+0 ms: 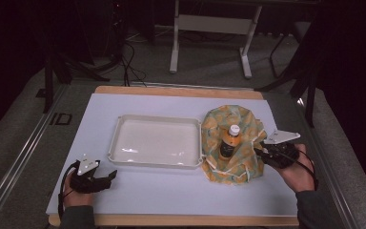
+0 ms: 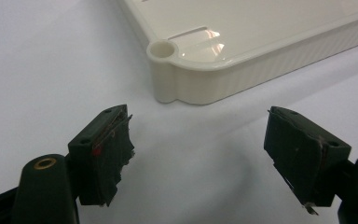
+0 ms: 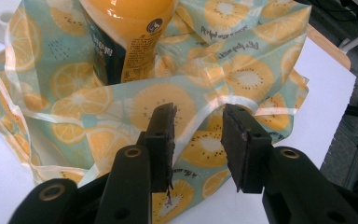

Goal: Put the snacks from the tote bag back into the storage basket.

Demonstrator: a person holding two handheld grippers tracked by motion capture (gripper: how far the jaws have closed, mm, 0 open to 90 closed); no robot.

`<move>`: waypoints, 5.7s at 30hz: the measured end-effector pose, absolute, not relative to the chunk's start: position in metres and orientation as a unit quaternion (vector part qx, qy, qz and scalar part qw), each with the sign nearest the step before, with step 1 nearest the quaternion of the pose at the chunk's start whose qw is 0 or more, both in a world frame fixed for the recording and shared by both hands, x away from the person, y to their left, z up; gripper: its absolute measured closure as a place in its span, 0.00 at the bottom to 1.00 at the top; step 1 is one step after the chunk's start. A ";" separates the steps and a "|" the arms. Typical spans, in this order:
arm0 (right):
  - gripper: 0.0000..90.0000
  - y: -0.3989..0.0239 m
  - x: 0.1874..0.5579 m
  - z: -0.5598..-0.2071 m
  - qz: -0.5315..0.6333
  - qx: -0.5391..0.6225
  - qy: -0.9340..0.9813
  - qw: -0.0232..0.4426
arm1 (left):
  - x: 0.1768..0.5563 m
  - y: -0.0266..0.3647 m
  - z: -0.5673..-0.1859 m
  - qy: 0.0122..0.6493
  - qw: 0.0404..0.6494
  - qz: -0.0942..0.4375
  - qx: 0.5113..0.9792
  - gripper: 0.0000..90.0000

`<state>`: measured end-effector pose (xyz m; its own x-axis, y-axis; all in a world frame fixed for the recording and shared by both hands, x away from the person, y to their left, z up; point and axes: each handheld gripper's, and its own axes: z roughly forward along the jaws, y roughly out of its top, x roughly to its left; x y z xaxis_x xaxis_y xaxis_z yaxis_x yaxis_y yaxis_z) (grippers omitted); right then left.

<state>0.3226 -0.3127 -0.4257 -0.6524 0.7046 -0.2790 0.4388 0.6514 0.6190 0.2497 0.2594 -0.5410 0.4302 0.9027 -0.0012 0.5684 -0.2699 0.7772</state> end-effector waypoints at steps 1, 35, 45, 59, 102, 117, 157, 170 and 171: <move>0.71 -0.312 0.323 -0.425 0.257 0.327 0.873 0.255 | 0.250 0.259 -0.541 0.482 0.364 0.230 0.763 0.26; 0.70 -0.284 0.336 -0.402 0.242 0.276 0.902 0.227 | 0.250 0.259 -0.541 0.481 0.362 0.228 0.766 0.26; 0.69 -0.276 0.339 -0.397 0.227 0.262 0.912 0.222 | 0.250 0.258 -0.541 0.480 0.359 0.229 0.767 0.26; 0.67 -0.265 0.342 -0.390 0.212 0.243 0.921 0.217 | 0.250 0.258 -0.541 0.479 0.358 0.228 0.768 0.26; 0.59 -0.231 0.365 -0.370 0.164 0.211 0.942 0.202 | 0.251 0.257 -0.542 0.478 0.354 0.227 0.771 0.26; 0.59 -0.221 0.381 -0.364 0.143 0.203 0.953 0.176 | 0.251 0.257 -0.542 0.477 0.353 0.226 0.772 0.26; 0.65 -0.209 0.414 -0.359 0.089 0.195 0.975 0.066 | 0.251 0.257 -0.541 0.476 0.355 0.225 0.773 0.26; 0.65 -0.206 0.413 -0.358 0.084 0.198 0.974 0.068 | 0.251 0.257 -0.541 0.477 0.355 0.225 0.772 0.26; 0.65 -0.206 0.413 -0.358 0.084 0.198 0.974 0.067 | 0.251 0.257 -0.541 0.477 0.354 0.225 0.773 0.26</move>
<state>0.4134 -0.2063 -0.3578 -0.9121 0.3979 -0.0983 0.3753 0.9073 0.1897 0.2513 0.2572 -0.5414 0.4444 0.8958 0.0102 0.5771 -0.2949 0.7616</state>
